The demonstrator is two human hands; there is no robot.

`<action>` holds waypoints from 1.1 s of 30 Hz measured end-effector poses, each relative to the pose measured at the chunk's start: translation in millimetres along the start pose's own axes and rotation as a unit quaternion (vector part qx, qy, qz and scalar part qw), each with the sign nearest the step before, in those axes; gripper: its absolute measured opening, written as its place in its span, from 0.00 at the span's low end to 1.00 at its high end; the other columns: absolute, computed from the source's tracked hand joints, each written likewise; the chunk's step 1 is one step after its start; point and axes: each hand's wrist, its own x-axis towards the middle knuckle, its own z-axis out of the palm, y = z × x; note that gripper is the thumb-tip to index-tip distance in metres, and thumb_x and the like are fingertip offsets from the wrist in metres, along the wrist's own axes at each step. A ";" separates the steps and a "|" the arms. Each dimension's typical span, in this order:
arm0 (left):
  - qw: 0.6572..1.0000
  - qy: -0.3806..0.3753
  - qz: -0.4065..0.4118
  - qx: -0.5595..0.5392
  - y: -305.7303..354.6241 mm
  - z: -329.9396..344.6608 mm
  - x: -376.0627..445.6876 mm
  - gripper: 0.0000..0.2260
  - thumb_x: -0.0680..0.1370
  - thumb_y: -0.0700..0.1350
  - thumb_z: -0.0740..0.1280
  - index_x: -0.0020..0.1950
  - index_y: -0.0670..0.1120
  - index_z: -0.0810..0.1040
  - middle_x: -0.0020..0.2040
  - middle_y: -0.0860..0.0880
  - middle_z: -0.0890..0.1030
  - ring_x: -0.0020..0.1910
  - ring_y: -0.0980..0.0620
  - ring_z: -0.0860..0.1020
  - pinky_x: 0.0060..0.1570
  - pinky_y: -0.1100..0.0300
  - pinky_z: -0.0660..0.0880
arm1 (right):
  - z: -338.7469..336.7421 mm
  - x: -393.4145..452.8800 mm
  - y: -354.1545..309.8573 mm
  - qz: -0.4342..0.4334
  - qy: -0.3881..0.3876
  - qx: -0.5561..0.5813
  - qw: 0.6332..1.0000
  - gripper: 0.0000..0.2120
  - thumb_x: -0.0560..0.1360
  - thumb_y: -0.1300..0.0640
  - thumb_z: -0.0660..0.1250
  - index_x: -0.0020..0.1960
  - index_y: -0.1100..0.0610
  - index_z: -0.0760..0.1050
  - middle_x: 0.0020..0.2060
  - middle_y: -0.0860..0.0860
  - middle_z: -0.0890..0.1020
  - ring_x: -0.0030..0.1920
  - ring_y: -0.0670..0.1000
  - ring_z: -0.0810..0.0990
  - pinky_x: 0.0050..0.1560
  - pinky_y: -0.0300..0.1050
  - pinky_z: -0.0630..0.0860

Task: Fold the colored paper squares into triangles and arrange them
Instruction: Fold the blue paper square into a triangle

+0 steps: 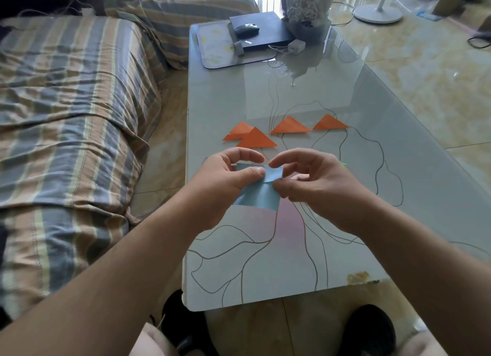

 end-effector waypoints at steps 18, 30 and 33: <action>0.987 -0.076 0.030 0.137 3.7 -7.7 -6.2 0.10 0.79 0.39 0.74 0.56 0.53 0.82 0.47 0.47 0.85 0.48 0.45 0.85 0.55 0.39 0.81 | -9.3 1.8 -2.3 -0.021 -0.012 -0.224 0.974 0.06 0.73 0.56 0.79 0.44 0.45 0.86 0.38 0.58 0.84 0.37 0.64 0.78 0.43 0.62 0.80; 0.977 -0.075 0.051 0.194 5.8 -2.6 -11.8 0.08 0.78 0.40 0.74 0.53 0.52 0.83 0.48 0.43 0.86 0.49 0.44 0.86 0.50 0.39 0.83 | -3.2 -0.1 -1.9 -0.012 -0.002 -0.208 0.978 0.05 0.72 0.54 0.81 0.42 0.46 0.85 0.39 0.52 0.84 0.35 0.50 0.77 0.39 0.60 0.80; 0.980 -0.076 0.049 0.179 6.6 -2.8 -12.2 0.08 0.78 0.40 0.74 0.53 0.52 0.83 0.48 0.43 0.86 0.49 0.44 0.86 0.51 0.39 0.83 | -1.3 -0.3 -1.0 -0.019 0.008 -0.191 0.981 0.06 0.71 0.56 0.81 0.42 0.47 0.85 0.38 0.49 0.85 0.34 0.47 0.78 0.40 0.54 0.79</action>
